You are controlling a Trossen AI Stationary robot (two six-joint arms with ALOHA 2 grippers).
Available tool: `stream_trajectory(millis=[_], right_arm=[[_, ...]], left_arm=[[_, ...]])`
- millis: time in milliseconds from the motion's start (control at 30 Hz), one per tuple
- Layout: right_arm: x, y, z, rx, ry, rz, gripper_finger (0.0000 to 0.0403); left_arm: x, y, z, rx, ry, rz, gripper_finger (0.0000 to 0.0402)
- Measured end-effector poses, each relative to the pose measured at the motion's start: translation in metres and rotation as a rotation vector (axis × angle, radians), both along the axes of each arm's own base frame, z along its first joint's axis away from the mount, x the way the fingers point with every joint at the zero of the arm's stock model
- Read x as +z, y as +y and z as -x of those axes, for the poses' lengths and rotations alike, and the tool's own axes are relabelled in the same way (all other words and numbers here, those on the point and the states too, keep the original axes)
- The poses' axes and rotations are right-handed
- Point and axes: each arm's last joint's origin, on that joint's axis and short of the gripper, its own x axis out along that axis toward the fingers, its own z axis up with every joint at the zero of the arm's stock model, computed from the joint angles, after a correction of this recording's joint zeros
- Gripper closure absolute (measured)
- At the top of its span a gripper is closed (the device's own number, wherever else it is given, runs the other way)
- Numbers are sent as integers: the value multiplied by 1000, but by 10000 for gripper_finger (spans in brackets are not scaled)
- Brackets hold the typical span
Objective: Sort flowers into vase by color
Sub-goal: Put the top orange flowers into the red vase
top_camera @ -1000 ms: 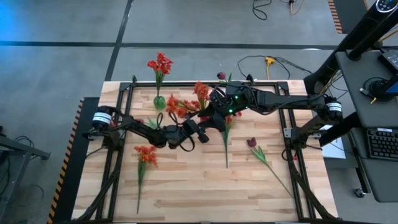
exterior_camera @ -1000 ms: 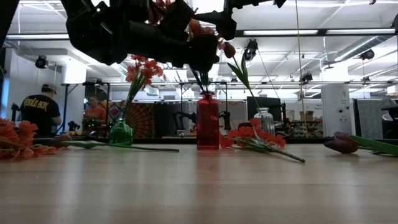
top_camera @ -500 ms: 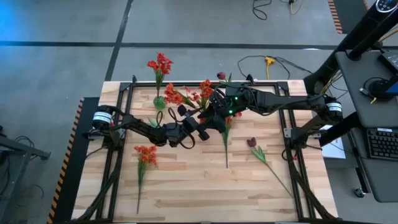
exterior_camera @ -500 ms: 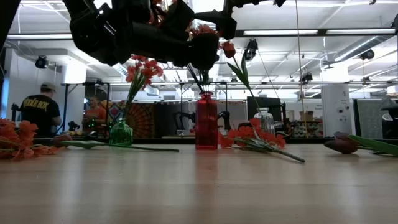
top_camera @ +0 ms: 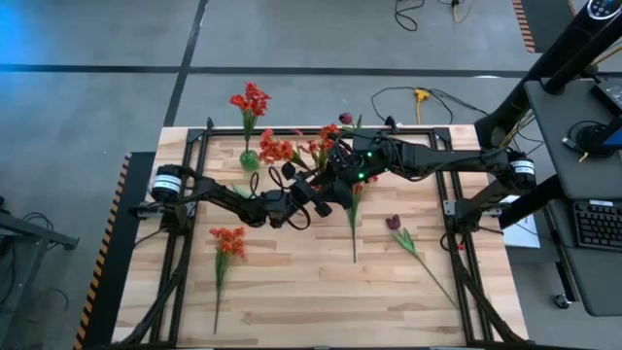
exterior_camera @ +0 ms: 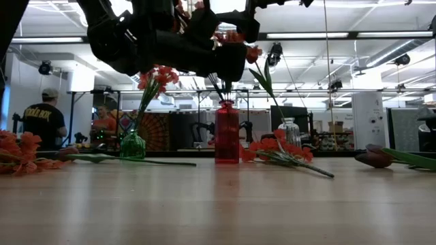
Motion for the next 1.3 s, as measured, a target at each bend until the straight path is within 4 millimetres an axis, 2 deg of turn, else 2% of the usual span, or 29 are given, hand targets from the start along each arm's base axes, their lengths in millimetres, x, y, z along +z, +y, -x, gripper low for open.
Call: stream_trajectory(millis=[200,467,533,1033,1300], right_arm=[[-1,0,0,10,1,27,76],[-1,0,0,11,1,30,76],[-1,0,0,12,1,28,76],[-3,2,2,73,22,4,72],[-17,6,10,224,128,58,48]], left_arm=[[-2,0,0,9,3,-3,283],[-2,1,1,59,-3,9,383],[-2,1,1,59,-3,9,396],[-2,1,1,61,3,4,401],[-1,1,2,69,-2,6,401]])
